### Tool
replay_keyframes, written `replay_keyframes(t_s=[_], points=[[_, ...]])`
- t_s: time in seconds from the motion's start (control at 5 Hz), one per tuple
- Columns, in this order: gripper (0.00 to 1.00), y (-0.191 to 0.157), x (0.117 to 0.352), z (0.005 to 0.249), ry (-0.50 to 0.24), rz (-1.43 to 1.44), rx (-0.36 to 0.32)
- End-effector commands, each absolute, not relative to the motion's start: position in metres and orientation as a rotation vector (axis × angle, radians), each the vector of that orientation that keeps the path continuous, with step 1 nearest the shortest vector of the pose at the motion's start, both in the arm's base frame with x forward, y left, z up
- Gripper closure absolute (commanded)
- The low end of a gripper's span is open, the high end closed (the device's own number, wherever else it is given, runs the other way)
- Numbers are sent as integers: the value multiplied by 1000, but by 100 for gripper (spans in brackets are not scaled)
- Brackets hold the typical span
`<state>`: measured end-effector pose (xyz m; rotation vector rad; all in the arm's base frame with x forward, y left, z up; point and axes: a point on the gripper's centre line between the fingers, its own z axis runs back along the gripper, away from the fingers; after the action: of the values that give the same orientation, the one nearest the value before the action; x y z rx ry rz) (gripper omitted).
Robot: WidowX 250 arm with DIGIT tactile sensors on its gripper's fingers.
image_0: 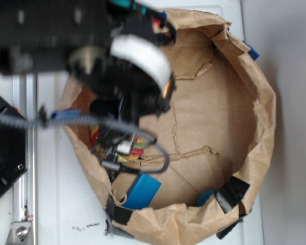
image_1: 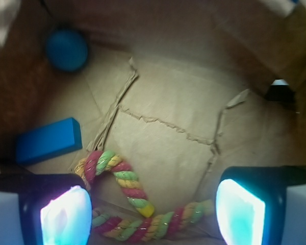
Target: Grab the blue ball.
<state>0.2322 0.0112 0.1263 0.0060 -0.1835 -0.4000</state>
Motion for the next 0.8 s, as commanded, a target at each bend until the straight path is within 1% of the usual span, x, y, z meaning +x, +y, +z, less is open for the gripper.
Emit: replay_keyframes(t_s=[0.0, 0.2, 0.4, 0.6], points=[[0, 0, 262, 119, -235, -382, 65], [0, 9, 279, 117, -216, -324, 53], [0, 26, 294, 117, -177, -273, 9], [0, 13, 285, 101, -191, -353, 46]])
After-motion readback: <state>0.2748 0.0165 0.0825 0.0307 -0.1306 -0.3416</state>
